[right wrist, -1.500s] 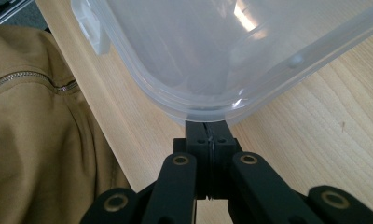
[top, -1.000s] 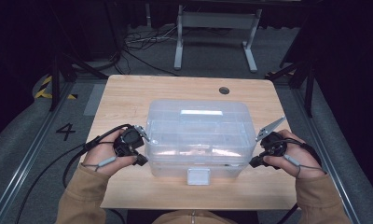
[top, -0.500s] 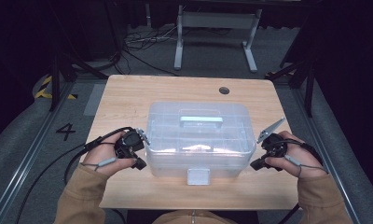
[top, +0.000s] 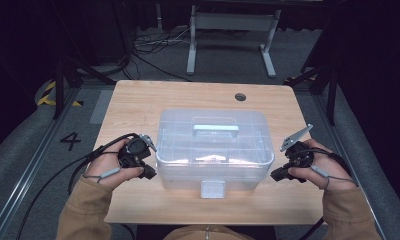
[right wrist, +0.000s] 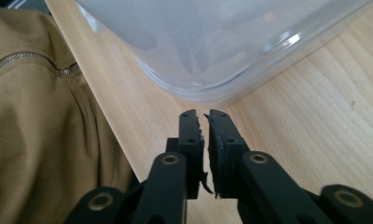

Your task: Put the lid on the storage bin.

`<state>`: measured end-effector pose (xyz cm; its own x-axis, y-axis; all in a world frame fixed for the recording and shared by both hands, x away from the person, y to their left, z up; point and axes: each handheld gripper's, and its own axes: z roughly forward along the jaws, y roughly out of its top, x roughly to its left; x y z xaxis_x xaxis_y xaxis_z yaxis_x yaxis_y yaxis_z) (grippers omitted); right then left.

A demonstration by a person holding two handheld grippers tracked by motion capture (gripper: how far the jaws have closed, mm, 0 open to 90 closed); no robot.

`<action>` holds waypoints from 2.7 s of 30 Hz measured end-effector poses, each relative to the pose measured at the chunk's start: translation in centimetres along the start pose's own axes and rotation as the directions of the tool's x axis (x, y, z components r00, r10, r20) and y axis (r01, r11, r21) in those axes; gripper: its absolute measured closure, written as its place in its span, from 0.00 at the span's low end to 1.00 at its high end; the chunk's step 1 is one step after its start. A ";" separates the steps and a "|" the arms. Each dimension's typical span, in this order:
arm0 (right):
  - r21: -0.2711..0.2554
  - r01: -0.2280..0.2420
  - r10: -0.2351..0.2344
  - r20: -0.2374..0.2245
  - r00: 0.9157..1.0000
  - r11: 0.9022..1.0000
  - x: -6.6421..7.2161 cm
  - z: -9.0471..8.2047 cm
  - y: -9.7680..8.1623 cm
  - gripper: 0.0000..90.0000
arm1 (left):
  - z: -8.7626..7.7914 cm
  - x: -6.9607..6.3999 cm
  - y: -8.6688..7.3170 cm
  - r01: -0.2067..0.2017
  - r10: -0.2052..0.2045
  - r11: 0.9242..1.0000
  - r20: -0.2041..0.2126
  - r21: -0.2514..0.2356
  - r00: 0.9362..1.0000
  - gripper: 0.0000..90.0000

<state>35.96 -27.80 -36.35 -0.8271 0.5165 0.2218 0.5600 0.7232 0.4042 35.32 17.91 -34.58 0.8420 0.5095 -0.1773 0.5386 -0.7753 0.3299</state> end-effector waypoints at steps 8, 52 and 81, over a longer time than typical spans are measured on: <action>-0.106 -0.031 0.036 0.051 0.998 0.994 -0.9 -1.9 -0.3 0.81 | -1.8 0.7 -1.5 0.106 -0.119 0.978 -0.067 -0.178 0.991 0.79; -0.380 -0.102 0.242 0.342 0.908 0.919 -11.0 0.4 -4.6 0.45 | 2.5 9.1 -5.2 0.257 -0.375 0.856 -0.195 -0.449 0.906 0.62; -0.399 -0.152 0.291 0.315 0.903 0.904 -14.7 4.9 -6.6 0.46 | 6.3 11.6 -6.6 0.264 -0.383 0.865 -0.221 -0.426 0.897 0.54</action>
<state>44.65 -37.89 -46.65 -0.5690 0.8214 0.0388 0.6132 0.3924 0.6856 41.76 26.59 -44.65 0.5427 0.8361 -0.0805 0.6753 -0.3773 0.6337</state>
